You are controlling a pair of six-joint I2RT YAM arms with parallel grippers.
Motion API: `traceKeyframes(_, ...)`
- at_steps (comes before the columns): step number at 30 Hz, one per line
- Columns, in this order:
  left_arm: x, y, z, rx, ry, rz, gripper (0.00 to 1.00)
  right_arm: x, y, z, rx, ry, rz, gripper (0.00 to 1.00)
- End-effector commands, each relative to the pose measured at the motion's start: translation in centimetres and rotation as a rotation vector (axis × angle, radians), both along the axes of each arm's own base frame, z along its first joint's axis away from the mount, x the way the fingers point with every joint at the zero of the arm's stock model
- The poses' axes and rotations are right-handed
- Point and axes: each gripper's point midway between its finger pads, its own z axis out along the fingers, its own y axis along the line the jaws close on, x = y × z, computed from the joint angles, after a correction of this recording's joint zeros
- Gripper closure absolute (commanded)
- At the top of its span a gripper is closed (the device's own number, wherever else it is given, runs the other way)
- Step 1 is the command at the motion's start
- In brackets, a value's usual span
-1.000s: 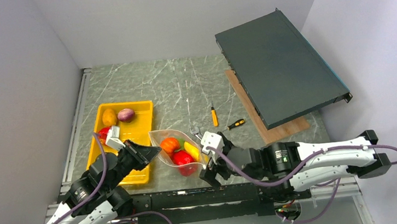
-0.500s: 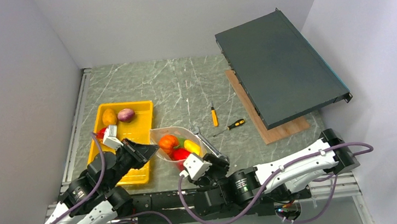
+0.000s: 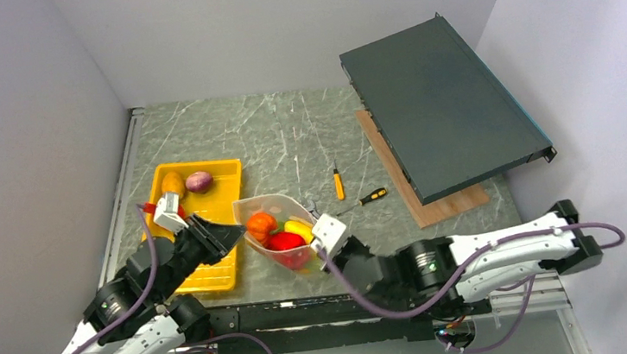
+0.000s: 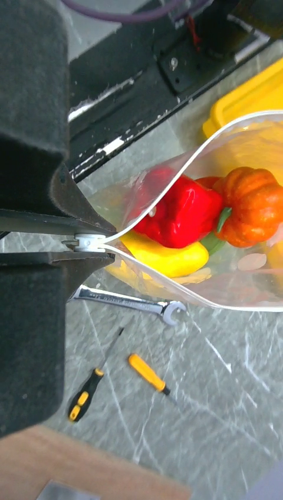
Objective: Place the food in the zip-top bag and seal the zipper
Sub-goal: Zip the zipper food storage bag at the center of the board.
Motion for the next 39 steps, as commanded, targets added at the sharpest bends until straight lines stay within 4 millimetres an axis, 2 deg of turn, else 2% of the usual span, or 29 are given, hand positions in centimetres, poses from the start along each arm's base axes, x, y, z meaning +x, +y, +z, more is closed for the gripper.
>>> traceKeyframes(1, -0.1, 0.4, 6.0, 0.124, -0.253, -0.086, 0.62, -1.5, 2.2, 2.3, 0.175, 0.130, 0.271, 1.00)
traceKeyframes(3, -0.4, -1.0, 7.9, 0.201, -0.339, -0.196, 0.58, -1.4, 2.4, 2.5, 0.195, 0.161, 0.323, 1.00)
traceKeyframes(5, -0.5, -2.9, 8.6, 0.281, -0.394, -0.322, 0.53, -1.3, 2.6, 2.7, 0.208, 0.180, 0.358, 1.00)
traceKeyframes(10, -0.4, -7.4, 8.3, 0.419, -0.632, -0.575, 0.43, -0.2, 2.9, 3.2, 0.222, 0.208, 0.371, 1.00)
traceKeyframes(14, -2.1, -9.9, 9.6, 0.412, -0.961, -0.700, 0.37, 0.3, 2.5, 3.6, 0.248, 0.224, 0.365, 1.00)
traceKeyframes(16, -3.2, -10.9, 9.9, 0.452, -1.130, -0.788, 0.32, 0.1, 2.4, 3.4, 0.248, 0.244, 0.381, 1.00)
traceKeyframes(18, -4.0, -11.6, 9.5, 0.504, -1.272, -0.865, 0.21, 0.2, 2.3, 3.0, 0.241, 0.257, 0.381, 1.00)
traceKeyframes(20, -4.4, -11.9, 9.1, 0.554, -1.381, -0.903, 0.12, 0.4, 2.1, 2.9, 0.239, 0.262, 0.374, 1.00)
traceKeyframes(24, -4.9, -12.3, 8.8, 0.618, -1.532, -0.971, 0.03, 0.7, 1.9, 2.7, 0.233, 0.273, 0.365, 1.00)
traceKeyframes(26, -5.0, -12.8, 8.1, 0.643, -1.544, -1.034, 0.02, 0.9, 1.8, 2.5, 0.223, 0.273, 0.361, 1.00)
traceKeyframes(30, -5.6, -13.6, 5.4, 0.648, -1.498, -1.217, 0.03, 1.4, 1.7, 2.6, 0.221, 0.270, 0.345, 1.00)
traceKeyframes(39, -3.7, -13.6, 1.5, 0.617, -1.435, -1.240, 0.09, 1.0, 1.7, 3.5, 0.239, 0.262, 0.376, 1.00)
